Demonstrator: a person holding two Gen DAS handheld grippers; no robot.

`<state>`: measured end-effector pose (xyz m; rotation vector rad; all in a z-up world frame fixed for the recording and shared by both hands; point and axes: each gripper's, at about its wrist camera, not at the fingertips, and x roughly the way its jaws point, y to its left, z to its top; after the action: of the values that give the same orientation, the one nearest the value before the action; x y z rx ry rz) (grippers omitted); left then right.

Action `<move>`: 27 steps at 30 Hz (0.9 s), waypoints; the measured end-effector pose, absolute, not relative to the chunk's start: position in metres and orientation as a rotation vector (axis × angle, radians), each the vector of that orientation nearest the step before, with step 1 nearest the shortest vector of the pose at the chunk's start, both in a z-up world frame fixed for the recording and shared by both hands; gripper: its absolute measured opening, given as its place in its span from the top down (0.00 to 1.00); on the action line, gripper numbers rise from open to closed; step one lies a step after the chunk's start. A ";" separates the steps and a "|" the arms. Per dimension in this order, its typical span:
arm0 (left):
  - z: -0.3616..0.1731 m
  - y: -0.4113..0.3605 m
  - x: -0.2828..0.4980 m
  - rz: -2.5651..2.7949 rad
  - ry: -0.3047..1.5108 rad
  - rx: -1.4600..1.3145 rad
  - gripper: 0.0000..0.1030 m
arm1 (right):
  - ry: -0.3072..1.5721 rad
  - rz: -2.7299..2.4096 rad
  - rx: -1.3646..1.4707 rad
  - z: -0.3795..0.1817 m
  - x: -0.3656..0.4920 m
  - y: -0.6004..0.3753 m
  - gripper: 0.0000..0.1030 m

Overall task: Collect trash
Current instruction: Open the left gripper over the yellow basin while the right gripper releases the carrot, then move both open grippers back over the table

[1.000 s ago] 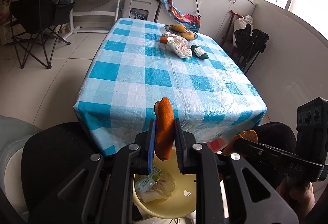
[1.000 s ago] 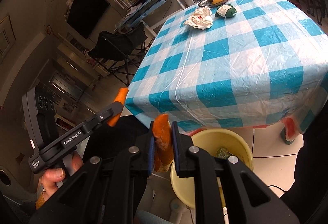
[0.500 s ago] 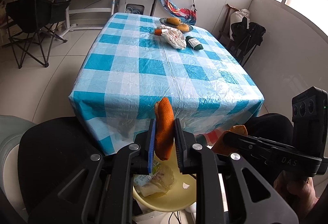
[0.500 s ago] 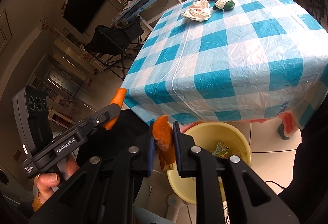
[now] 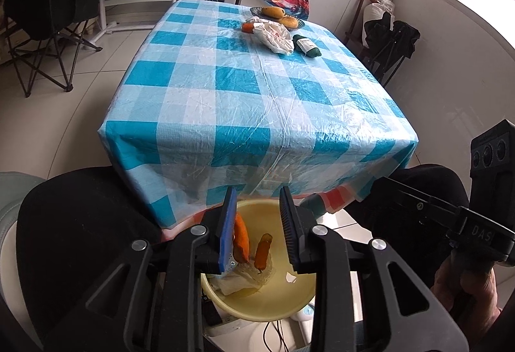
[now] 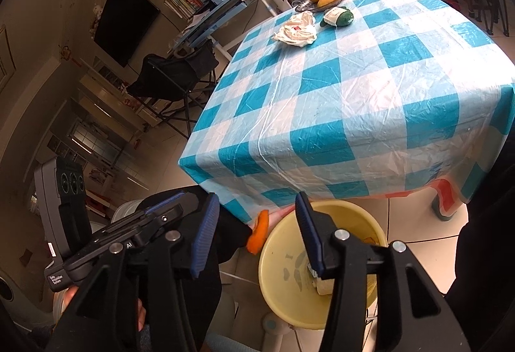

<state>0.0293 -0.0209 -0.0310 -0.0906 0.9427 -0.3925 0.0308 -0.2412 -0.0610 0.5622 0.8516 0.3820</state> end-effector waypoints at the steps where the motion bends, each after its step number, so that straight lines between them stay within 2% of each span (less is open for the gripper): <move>1: -0.030 -0.021 0.029 -0.388 0.938 -0.088 0.64 | 0.851 0.380 0.564 -0.061 0.031 -0.242 0.52; 11: -0.023 -0.021 0.025 -0.362 0.894 -0.075 0.56 | 0.845 0.374 0.566 -0.060 0.029 -0.242 0.50; 27: -0.020 -0.020 0.025 -0.349 0.884 -0.066 0.55 | 0.849 0.377 0.568 -0.061 0.030 -0.242 0.49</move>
<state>0.0250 -0.0198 -0.0203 -0.0660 0.8838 -0.3492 0.0297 -0.2424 -0.0607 0.5680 0.8487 0.3768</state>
